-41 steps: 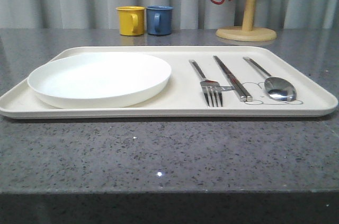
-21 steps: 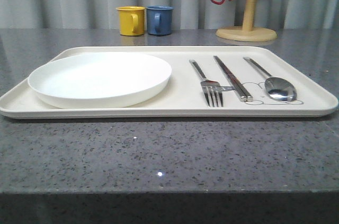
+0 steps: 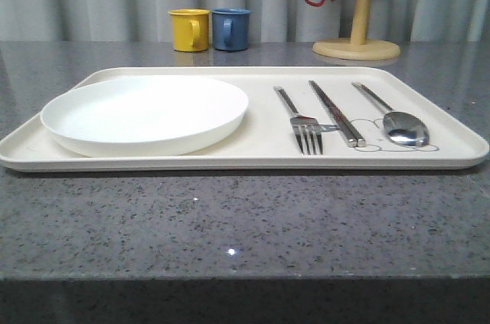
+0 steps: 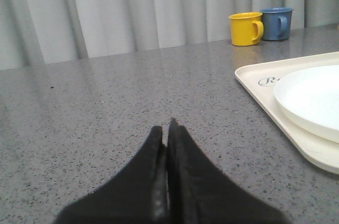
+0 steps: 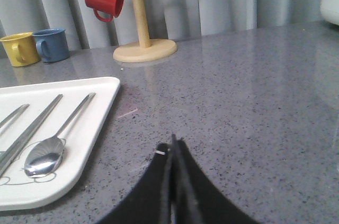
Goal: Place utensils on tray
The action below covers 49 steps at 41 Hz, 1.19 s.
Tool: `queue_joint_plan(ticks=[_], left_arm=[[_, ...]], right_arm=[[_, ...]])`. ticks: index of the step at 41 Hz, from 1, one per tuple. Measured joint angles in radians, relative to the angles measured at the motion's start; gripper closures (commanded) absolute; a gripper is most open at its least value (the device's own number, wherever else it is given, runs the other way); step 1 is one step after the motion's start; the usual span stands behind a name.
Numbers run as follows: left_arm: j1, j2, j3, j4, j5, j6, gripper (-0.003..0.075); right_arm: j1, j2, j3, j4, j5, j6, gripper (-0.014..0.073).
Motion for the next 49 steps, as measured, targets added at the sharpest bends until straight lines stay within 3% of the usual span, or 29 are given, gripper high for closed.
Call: queue_joint_plan(ticks=[49], left_arm=[[0.000,0.000,0.000,0.000,0.000,0.000,0.0738]], right_arm=[[0.019,0.000,0.000,-0.052,-0.075,0.000,0.0662]])
